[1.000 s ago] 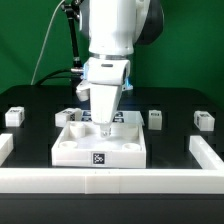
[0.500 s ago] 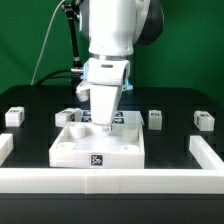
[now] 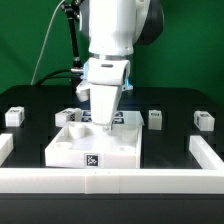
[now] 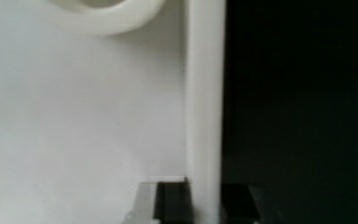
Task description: Assemble one leg
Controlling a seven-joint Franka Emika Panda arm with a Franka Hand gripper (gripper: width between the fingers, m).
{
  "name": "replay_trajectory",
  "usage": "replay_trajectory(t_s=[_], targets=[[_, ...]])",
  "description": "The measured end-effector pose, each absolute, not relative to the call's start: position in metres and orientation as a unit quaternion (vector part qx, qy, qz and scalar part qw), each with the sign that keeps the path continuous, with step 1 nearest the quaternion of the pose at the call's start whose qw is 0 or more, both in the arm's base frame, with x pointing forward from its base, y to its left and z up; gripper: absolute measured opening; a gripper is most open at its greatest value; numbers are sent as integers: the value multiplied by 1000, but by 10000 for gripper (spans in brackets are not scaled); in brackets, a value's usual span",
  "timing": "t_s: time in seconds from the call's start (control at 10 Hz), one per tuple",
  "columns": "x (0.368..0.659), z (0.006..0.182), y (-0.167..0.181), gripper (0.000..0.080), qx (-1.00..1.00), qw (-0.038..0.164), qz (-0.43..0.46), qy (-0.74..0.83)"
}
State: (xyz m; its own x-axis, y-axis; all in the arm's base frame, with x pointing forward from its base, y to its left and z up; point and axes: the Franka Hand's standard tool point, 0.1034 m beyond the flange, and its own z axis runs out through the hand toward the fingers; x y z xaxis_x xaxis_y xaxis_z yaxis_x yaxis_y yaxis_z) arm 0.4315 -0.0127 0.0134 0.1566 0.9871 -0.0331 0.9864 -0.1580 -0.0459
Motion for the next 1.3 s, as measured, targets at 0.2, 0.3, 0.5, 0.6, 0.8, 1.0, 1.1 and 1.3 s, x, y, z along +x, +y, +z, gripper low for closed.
replay_trajectory(t_s=[0.2, 0.3, 0.5, 0.6, 0.8, 1.0, 1.1, 1.3], targets=[[432, 13, -11, 57, -758, 7, 27, -651], [435, 13, -3, 58, -749, 4, 23, -662], [440, 13, 18, 58, -744, 4, 15, -668], [445, 13, 33, 58, -740, 3, 11, -672], [459, 13, 53, 58, -737, 0, 3, -676], [476, 14, 67, 58, -730, -6, -6, -683], [481, 14, 70, 58, -729, -7, -8, -685], [487, 14, 75, 58, -726, -7, -12, -687]])
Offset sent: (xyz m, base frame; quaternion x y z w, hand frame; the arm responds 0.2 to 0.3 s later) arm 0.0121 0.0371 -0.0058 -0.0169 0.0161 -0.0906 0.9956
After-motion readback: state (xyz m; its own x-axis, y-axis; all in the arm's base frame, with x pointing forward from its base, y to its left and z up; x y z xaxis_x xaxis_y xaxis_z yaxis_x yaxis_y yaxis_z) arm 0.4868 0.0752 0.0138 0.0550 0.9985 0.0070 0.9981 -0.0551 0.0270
